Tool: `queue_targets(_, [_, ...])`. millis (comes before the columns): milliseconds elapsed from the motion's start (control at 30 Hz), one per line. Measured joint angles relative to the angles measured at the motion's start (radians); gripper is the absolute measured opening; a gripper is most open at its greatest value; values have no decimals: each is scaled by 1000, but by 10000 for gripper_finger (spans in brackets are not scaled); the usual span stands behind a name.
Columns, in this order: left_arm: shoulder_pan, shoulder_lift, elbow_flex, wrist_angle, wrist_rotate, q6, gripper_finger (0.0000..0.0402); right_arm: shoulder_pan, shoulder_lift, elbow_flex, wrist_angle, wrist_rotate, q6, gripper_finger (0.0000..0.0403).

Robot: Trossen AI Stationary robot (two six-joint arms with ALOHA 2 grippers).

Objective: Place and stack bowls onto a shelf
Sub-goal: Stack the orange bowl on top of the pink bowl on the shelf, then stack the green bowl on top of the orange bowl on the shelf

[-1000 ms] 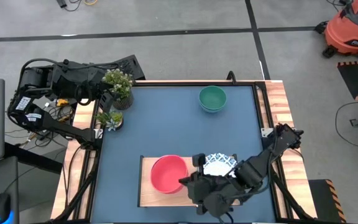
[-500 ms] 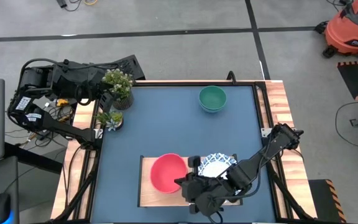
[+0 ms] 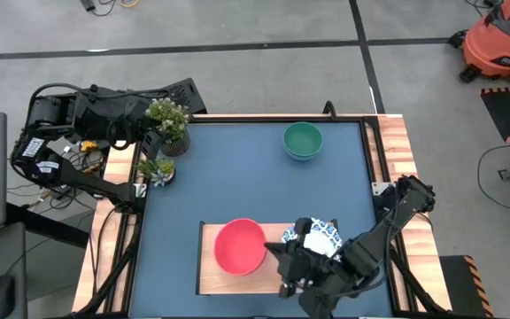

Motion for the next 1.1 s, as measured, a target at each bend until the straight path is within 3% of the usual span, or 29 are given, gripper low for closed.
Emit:
queue_targets(433, [0,0,0,7,-1,-1,254,-5,3,-35,3,-48,63,20])
queue_targets(900, [0,0,0,26,0,-26,254,-33,10,-35,5,-254,86,20])
queue_targets(1100, [0,0,0,26,8,-36,254,-8,10,-26,1,-131,73,20])
